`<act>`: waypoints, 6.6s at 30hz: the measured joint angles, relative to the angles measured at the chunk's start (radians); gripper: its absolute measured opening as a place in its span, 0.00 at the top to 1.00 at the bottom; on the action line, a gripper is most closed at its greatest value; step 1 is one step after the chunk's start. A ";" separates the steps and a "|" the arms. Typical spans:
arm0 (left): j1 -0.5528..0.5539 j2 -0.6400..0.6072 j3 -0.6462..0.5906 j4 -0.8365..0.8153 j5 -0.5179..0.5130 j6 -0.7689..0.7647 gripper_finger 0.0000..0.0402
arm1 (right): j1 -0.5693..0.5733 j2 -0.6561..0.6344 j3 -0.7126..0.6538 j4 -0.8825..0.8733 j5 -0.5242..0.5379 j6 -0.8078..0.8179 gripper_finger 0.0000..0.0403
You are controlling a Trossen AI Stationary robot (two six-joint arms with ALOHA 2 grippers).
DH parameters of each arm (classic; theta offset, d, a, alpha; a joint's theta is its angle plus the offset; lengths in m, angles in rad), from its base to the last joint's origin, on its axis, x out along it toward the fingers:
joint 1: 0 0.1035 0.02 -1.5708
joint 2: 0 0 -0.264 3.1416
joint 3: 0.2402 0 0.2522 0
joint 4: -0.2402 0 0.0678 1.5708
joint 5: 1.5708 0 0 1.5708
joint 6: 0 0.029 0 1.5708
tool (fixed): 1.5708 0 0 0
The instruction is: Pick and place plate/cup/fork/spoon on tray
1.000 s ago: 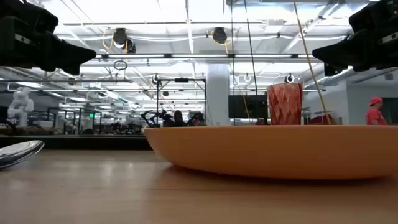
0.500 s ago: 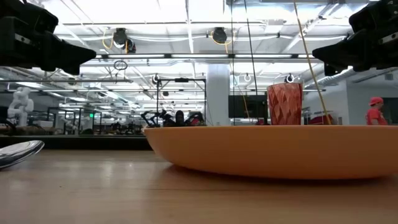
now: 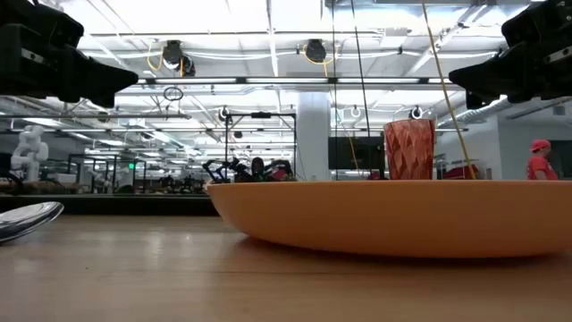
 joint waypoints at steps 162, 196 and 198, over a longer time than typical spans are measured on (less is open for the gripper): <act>0.000 0.898 1.030 -0.393 0.000 0.099 0.92 | 0.032 0.286 0.268 0.002 0.172 0.363 1.00; -0.028 0.916 1.030 -0.443 -0.107 0.054 0.92 | 0.046 1.060 1.270 -0.662 0.399 0.130 1.00; -0.028 0.925 1.030 -0.442 -0.107 0.054 0.92 | 0.038 1.075 1.248 -0.673 0.399 0.172 1.00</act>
